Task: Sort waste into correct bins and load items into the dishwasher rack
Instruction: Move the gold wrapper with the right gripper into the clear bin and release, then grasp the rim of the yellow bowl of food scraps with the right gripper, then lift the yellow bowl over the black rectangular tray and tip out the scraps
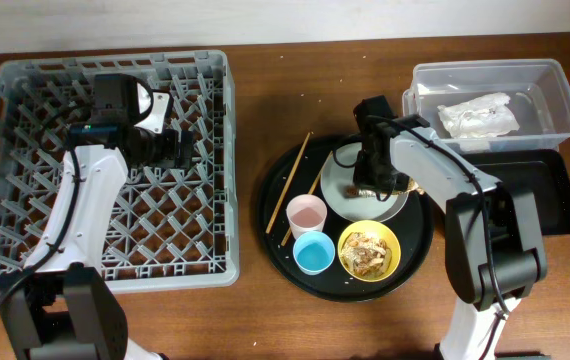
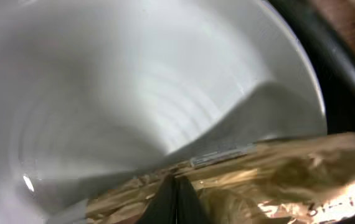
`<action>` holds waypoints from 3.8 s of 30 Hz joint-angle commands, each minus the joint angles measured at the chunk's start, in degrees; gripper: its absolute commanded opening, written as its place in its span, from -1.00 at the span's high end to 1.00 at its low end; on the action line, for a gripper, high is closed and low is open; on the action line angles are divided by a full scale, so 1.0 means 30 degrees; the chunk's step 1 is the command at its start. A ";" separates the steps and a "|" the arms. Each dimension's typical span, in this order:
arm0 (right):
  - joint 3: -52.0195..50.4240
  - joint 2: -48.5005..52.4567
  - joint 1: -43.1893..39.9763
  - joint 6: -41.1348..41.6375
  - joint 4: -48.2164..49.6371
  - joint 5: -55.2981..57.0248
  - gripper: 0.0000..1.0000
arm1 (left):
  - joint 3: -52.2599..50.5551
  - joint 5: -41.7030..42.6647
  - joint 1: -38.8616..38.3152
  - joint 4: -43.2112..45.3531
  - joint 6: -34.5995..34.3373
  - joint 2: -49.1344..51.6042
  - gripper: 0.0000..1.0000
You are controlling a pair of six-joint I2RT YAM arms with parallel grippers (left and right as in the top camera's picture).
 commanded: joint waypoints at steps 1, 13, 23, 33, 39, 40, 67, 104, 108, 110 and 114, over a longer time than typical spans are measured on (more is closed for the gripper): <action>0.3337 -0.0707 -0.0051 -0.0678 -0.2885 -0.0874 0.58 | 0.0335 0.0197 -0.0044 0.0022 0.0175 0.0102 -0.99; 0.0386 -0.0488 -0.0044 0.3840 -0.3825 -0.0707 -0.47 | 0.0335 0.0197 -0.0044 0.0022 0.0175 0.0102 -0.99; -0.2018 -0.0459 -0.0051 0.3534 0.0226 0.0117 0.92 | 0.0335 0.0197 -0.0044 0.0022 0.0175 0.0102 -0.99; 1.1839 -0.2900 -0.1836 -0.1100 -0.6754 0.1362 0.92 | 0.0335 0.0197 -0.0044 0.0022 0.0175 0.0102 -0.99; 1.1657 0.0481 -0.7577 0.2696 -0.2572 0.1749 0.79 | 0.0335 0.0197 -0.0044 0.0022 0.0175 0.0102 -0.99; 1.1657 0.0954 -0.7679 0.2623 -0.2463 0.1559 0.43 | 0.0335 0.0197 -0.0044 0.0022 0.0175 0.0102 -0.99; 0.0772 -0.2732 0.2616 0.3840 -0.6368 -0.5034 -0.07 | 0.0335 0.0197 -0.0051 0.0022 0.0175 0.0102 -0.99; 0.5246 -0.5238 -1.2553 -1.8593 -1.1489 -1.4659 0.92 | 0.0335 0.0197 -0.0044 0.0022 0.0175 0.0102 -0.99; 0.4087 -0.4182 -1.6116 -2.0407 -1.0389 -1.6830 0.92 | 0.0335 0.0197 -0.0044 0.0022 0.0175 0.0102 -0.99; 0.3067 -0.3701 -1.7158 -2.0414 -0.9020 -1.7456 0.92 | 0.0335 0.0197 -0.0044 0.0022 0.0175 0.0102 -0.99; 0.0903 -0.2943 -1.8957 -2.2527 -0.7111 -2.1886 0.92 | 0.0335 0.0197 -0.0044 0.0022 0.0175 0.0102 -0.99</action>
